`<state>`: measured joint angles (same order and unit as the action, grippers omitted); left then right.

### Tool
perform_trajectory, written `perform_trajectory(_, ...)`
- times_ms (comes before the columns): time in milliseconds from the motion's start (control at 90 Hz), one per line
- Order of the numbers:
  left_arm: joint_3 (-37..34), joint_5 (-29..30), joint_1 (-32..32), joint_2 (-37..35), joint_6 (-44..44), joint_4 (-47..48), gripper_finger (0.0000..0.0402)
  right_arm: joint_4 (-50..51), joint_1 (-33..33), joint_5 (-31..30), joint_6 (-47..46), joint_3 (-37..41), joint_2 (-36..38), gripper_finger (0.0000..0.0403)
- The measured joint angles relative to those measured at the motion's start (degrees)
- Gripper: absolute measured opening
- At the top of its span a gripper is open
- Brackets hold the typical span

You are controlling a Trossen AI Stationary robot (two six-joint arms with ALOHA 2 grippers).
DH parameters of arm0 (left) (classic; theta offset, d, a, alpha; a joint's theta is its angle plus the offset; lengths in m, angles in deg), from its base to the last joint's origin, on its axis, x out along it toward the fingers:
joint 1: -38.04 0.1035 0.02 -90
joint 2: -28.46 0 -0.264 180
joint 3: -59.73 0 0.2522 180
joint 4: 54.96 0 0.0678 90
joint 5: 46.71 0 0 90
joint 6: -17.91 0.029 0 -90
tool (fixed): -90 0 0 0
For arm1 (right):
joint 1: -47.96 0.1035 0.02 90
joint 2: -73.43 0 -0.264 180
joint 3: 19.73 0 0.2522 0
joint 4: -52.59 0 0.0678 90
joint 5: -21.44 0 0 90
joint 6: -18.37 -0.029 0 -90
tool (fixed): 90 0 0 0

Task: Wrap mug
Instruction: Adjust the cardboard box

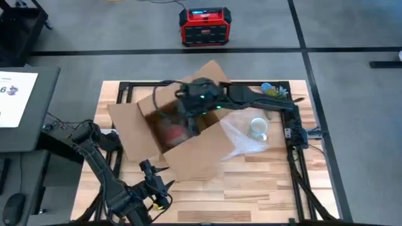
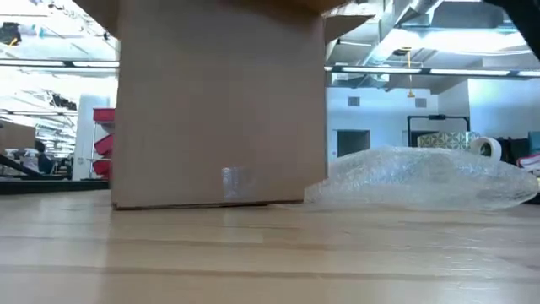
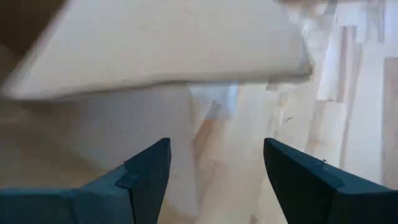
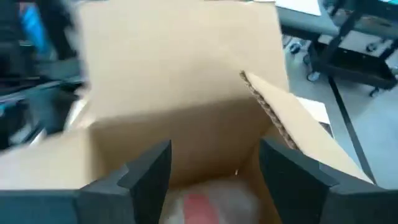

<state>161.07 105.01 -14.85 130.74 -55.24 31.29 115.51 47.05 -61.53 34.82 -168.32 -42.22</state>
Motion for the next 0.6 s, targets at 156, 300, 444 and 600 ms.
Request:
perform_trajectory(156,-7.9,1.9,0.5,0.0,-0.2,-11.5,0.0235,11.7,3.6,0.2,2.1,0.0,3.9,0.0215)
perform_trajectory(300,-12.6,3.3,1.7,0.0,-3.4,-12.5,0.0235,19.0,7.4,-0.2,1.3,0.0,5.3,0.0208)
perform_trajectory(444,-14.6,4.0,2.8,0.0,-6.7,-9.5,0.0235,22.9,11.2,-4.3,0.5,0.2,5.0,0.0201)
perform_trajectory(600,-15.4,4.0,3.1,0.0,-12.8,-2.6,0.0235,24.5,13.7,-5.5,-0.6,2.7,5.0,0.0192)
